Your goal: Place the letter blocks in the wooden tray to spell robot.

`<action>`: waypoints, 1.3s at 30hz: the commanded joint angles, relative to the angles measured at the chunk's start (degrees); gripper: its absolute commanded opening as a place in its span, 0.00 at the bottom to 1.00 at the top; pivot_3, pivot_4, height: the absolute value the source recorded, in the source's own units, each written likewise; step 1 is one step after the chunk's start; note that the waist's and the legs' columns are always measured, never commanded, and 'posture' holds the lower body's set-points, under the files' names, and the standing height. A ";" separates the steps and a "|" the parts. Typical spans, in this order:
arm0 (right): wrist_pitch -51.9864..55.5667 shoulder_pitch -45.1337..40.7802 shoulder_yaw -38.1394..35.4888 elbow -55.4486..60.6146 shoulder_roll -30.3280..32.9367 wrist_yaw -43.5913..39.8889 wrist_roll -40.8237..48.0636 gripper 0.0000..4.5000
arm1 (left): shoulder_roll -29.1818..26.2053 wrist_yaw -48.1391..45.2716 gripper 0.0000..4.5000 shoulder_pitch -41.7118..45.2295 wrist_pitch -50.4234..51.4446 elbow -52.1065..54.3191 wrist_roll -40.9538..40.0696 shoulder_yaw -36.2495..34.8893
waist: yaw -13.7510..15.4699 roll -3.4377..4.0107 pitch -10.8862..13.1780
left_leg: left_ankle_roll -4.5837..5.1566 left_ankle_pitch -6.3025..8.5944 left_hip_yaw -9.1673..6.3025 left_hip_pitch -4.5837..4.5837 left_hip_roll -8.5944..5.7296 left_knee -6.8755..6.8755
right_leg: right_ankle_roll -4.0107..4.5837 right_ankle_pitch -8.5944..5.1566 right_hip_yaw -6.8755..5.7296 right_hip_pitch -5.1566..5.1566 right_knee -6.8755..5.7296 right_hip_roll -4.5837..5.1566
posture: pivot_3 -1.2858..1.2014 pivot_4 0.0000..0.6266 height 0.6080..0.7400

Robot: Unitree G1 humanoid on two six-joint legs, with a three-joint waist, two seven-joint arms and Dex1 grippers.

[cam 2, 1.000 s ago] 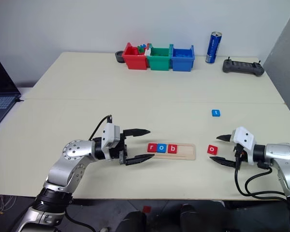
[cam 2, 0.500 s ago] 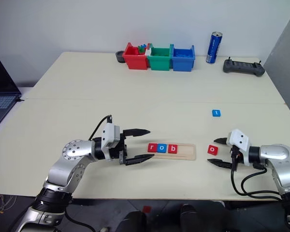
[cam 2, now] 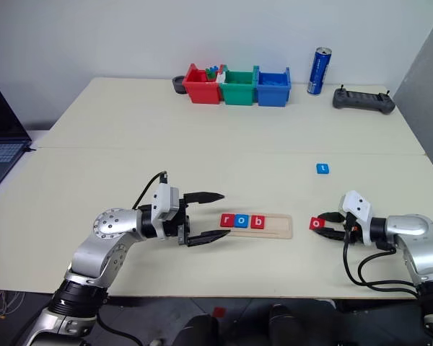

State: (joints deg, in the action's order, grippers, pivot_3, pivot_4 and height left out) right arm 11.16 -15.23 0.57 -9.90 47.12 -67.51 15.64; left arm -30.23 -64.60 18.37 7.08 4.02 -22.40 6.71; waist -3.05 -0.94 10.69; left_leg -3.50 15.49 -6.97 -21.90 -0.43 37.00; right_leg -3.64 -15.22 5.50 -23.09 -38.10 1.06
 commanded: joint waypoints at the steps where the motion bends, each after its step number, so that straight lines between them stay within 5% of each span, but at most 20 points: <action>1: -0.20 -1.05 -0.07 0.26 0.04 -0.58 -0.30 0.08 | -0.23 -0.07 1.00 0.85 -0.53 1.34 -0.14 -0.61 | 0.00 0.00 0.00 | 0.00 0.00 0.00 0.00 0.00 0.00 | 0.00 0.00 0.00 0.00 0.00 0.00 | 0.52 0.24 1.00; 2: -0.28 -1.10 -0.06 0.30 0.08 -0.62 -0.30 0.01 | -0.26 -0.03 1.00 0.78 -0.50 1.46 -0.15 -0.62 | 0.00 0.00 0.00 | 0.00 0.00 0.00 0.00 0.00 0.00 | 0.00 0.00 0.00 0.00 0.00 0.00 | 0.52 0.24 1.00; 10: -0.71 -1.49 -0.77 1.89 1.02 -1.18 0.12 0.04 | -0.56 0.09 1.00 0.54 -0.37 1.77 -0.21 -0.85 | -0.01 0.00 0.00 | 0.00 0.00 0.00 0.00 0.00 0.01 | 0.00 0.00 0.00 0.00 -0.02 0.00 | 0.52 0.24 1.00; 14: 0.83 -1.95 -2.36 4.17 2.45 -2.61 2.09 0.28 | -0.66 0.20 1.00 0.11 -0.41 2.05 -0.18 -0.89 | -0.01 0.01 0.00 | 0.00 0.00 0.00 0.00 0.00 0.01 | 0.00 0.00 0.00 0.00 -0.02 0.00 | 0.52 0.24 1.00; 23: 0.03 0.68 -1.68 7.16 3.35 -3.88 1.57 1.00 | -0.51 0.25 1.00 0.06 -0.56 1.97 -0.24 -0.83 | 0.04 0.01 -0.01 | 0.00 0.00 -0.01 0.00 0.00 0.02 | 0.00 0.00 -0.01 0.00 -0.03 0.00 | 0.52 0.24 1.00; 39: -4.97 0.19 0.90 0.21 -0.40 -1.91 -2.65 1.00 | -1.62 -0.18 1.00 -0.11 0.05 2.74 -0.61 -0.96 | -0.05 0.01 -0.01 | 0.00 0.00 0.01 0.02 0.00 0.04 | 0.00 0.01 0.00 0.00 -0.07 0.01 | 0.52 0.24 1.00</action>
State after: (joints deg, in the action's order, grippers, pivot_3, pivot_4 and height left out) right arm 6.90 -14.28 2.24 -9.56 46.61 -69.65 12.85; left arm -31.27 -64.54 18.29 7.33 4.29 -22.48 6.58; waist -3.10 -0.93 10.68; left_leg -3.50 15.48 -6.97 -21.88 -0.44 37.05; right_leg -3.63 -15.21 5.50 -23.09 -38.17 1.06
